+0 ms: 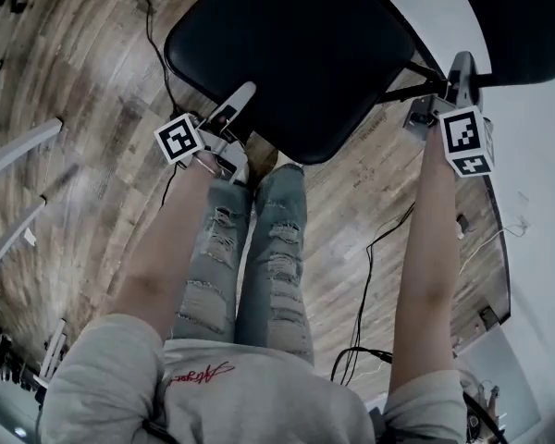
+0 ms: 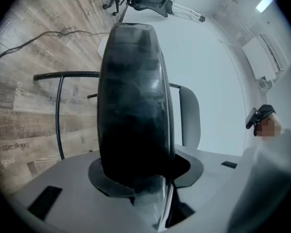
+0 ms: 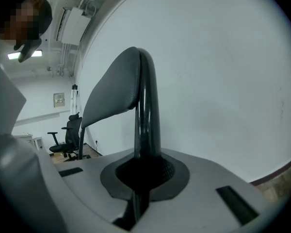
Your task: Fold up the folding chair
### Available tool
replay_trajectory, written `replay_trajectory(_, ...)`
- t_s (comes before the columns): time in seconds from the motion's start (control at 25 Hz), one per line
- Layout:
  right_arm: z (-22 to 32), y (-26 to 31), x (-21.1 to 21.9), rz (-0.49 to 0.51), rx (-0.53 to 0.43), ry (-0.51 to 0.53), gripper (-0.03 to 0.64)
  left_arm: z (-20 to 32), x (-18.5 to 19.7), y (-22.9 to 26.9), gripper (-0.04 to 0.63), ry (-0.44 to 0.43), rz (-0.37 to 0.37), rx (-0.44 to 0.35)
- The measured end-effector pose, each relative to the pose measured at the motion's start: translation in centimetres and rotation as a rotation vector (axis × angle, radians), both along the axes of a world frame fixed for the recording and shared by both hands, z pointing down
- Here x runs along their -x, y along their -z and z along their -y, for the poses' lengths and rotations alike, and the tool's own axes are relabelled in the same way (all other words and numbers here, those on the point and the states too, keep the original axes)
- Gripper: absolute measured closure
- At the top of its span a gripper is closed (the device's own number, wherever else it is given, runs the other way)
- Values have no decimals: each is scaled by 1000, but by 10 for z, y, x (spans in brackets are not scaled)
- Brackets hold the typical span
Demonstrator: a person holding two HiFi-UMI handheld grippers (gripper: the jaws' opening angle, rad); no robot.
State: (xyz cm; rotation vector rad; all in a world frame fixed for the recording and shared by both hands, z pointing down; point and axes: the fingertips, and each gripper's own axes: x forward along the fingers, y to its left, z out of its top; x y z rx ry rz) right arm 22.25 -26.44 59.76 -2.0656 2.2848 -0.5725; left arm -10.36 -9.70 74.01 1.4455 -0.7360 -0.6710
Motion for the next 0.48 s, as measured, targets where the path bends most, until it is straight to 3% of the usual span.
replay_trajectory(0.16,4,26,-4,-20,-44,54,601,30,-14,50,414,59,23,40)
replay_trajectory(0.48,4,59,-3,-51,-120,170,601,72,-31,100,419,174,177,234)
